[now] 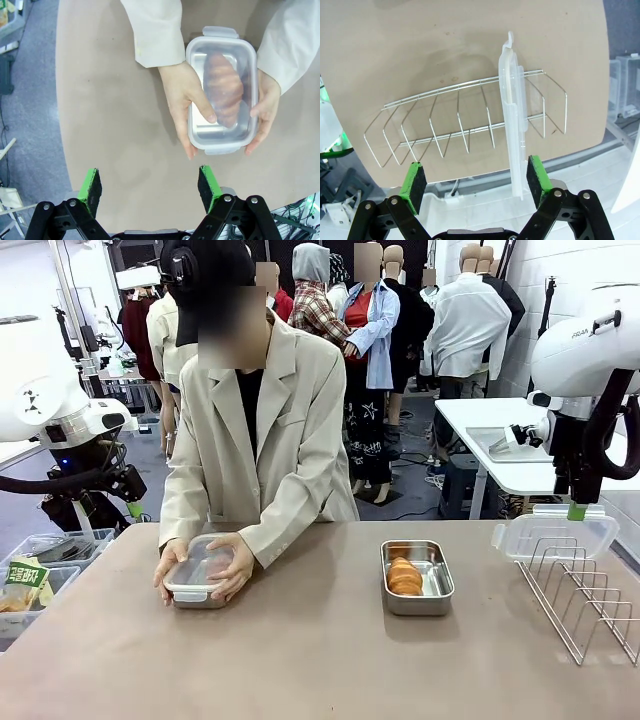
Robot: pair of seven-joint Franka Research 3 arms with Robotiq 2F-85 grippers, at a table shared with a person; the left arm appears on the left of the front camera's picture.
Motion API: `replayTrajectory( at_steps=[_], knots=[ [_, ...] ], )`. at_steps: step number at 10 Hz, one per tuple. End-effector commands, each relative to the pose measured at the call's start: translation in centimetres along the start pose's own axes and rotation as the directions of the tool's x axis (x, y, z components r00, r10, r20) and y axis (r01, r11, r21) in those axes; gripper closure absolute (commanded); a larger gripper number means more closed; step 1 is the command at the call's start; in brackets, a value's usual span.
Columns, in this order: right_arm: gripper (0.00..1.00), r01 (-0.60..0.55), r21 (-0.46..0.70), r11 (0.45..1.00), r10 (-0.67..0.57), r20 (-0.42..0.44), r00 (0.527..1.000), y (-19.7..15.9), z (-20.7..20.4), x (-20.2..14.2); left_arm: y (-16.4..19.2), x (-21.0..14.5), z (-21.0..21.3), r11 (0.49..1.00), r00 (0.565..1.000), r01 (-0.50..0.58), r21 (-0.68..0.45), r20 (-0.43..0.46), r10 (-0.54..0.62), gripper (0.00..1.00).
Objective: Place the bread in airtight containers.
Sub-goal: Pick up one Airtight Container lid and hand it to the human.
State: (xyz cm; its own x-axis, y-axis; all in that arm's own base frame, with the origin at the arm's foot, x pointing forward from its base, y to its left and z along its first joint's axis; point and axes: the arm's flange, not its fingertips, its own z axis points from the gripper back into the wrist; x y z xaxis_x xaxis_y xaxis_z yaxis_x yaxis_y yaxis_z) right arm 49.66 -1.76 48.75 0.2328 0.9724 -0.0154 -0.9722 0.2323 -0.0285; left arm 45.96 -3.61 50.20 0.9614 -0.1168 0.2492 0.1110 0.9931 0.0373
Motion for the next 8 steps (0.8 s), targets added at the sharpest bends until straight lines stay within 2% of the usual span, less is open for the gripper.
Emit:
replayTrajectory(
  at_steps=[1, 8],
  knots=[
    [0.0, 0.016, 0.001, 1.0, -0.016, 0.004, 1.0, 0.04, 0.14, 0.16, 0.14, 0.02, 0.06, 1.0, 1.0, -0.009, 0.008, 0.002, 0.009, 0.0],
    [0.0, 0.016, 0.001, 1.0, -0.016, 0.004, 1.0, 0.04, 0.14, 0.16, 0.14, 0.02, 0.06, 1.0, 1.0, -0.009, 0.008, 0.002, 0.009, 0.0]
  ],
)
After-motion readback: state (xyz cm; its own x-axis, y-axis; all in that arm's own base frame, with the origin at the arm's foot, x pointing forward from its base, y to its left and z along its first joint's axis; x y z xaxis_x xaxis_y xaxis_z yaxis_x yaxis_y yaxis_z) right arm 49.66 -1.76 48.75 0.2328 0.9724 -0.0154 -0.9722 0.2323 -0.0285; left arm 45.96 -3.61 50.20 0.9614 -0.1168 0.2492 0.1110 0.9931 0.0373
